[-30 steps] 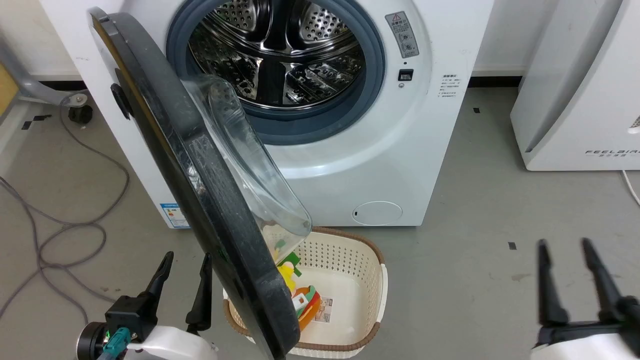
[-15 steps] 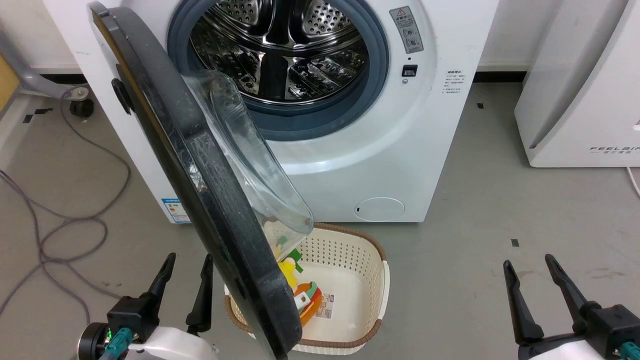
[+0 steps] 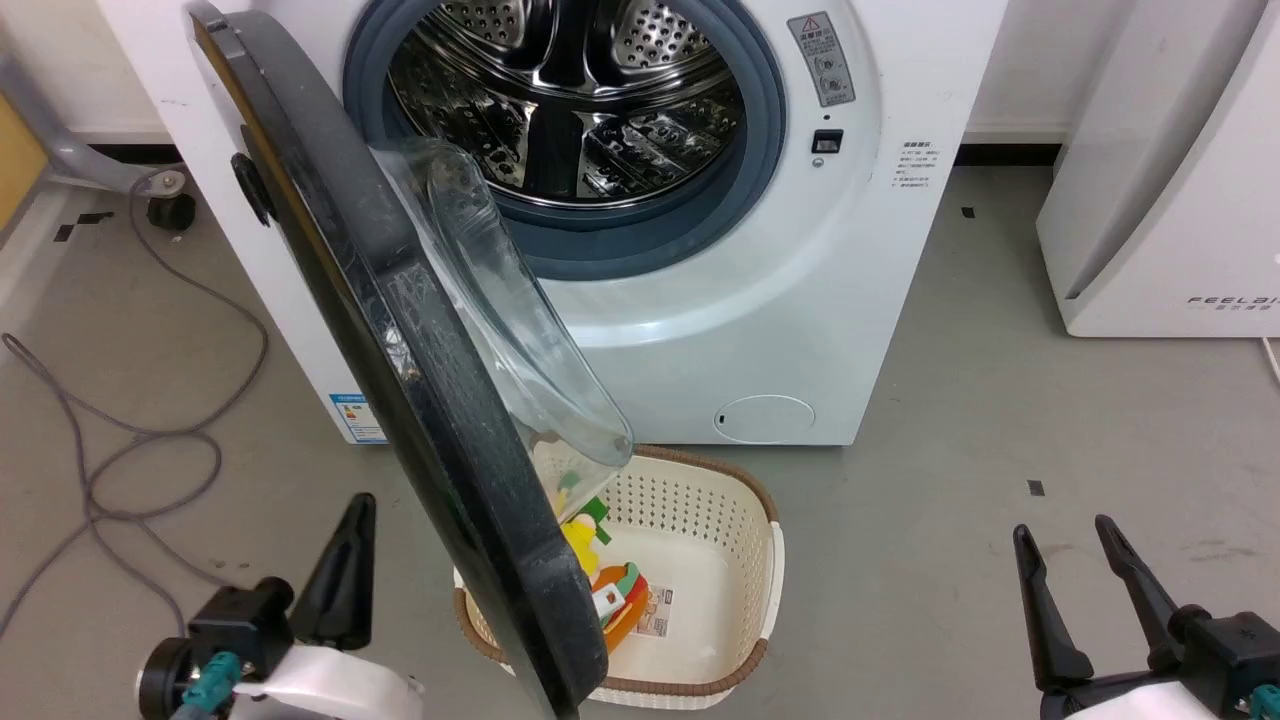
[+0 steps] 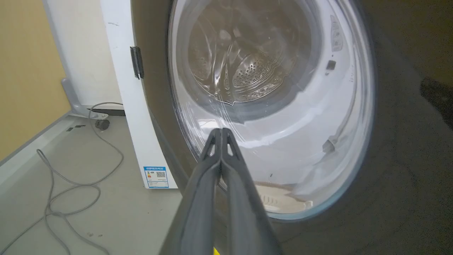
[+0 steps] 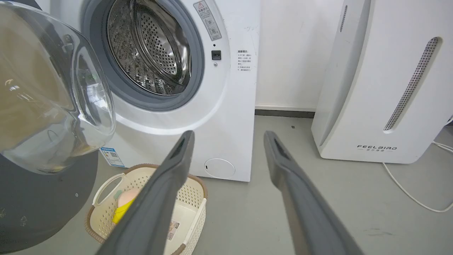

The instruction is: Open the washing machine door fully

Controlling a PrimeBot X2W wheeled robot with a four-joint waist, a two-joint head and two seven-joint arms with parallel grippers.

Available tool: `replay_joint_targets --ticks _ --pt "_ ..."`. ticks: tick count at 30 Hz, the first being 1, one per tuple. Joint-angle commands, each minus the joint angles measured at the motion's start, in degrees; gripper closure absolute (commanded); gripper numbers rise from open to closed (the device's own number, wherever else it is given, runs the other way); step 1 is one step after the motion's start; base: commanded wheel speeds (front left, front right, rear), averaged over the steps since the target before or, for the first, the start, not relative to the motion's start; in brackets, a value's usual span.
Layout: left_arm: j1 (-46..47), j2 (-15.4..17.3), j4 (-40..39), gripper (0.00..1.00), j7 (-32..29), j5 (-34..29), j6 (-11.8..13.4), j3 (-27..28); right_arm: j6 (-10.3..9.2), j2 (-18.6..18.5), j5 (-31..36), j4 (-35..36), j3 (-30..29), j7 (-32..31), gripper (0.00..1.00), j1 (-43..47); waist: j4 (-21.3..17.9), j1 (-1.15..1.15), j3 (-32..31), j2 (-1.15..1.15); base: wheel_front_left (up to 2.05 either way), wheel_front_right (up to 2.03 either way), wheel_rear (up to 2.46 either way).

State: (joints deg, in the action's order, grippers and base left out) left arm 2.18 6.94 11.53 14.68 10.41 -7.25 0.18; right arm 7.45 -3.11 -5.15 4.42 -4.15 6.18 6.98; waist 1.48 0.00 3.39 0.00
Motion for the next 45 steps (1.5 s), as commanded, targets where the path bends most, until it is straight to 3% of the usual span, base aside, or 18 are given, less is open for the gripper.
replay_joint_targets --ticks 1,11,21,27,35,45 --pt "-0.4 0.0 -1.2 1.00 0.3 0.6 -0.2 0.8 0.03 0.2 -0.4 -0.1 -0.2 0.1 0.00 0.1 0.1 0.00 -0.1 0.00 0.00 0.00 0.00" --pt "1.5 0.1 -10.5 1.00 0.3 1.0 -0.2 4.3 0.03 0.2 -1.1 -0.5 -0.3 0.0 0.00 0.2 0.4 0.00 -0.3 0.00 0.00 0.00 0.00" --pt "5.1 0.1 -27.7 1.00 0.3 -1.7 0.0 7.1 0.03 0.2 -1.4 -1.1 -0.5 0.1 0.00 0.2 0.5 0.00 -0.5 0.00 0.00 0.00 0.00" --pt "7.9 0.2 -38.8 1.00 0.3 -2.4 -0.1 5.9 0.03 0.2 -1.6 -1.5 -0.4 0.2 0.00 0.1 0.3 0.00 -0.5 0.00 0.00 0.00 0.00" --pt "7.8 0.9 -49.5 1.00 0.3 -1.6 -0.2 -2.9 0.03 0.2 -1.9 -2.1 -0.4 0.3 0.00 0.2 0.2 0.00 -0.7 0.00 0.00 0.00 0.00" --pt "2.6 5.8 -49.7 1.00 -3.4 2.4 -0.2 -22.0 0.03 0.2 -2.0 -2.9 -0.5 0.4 0.00 0.3 1.1 0.00 -0.7 0.00 0.00 0.00 0.00"
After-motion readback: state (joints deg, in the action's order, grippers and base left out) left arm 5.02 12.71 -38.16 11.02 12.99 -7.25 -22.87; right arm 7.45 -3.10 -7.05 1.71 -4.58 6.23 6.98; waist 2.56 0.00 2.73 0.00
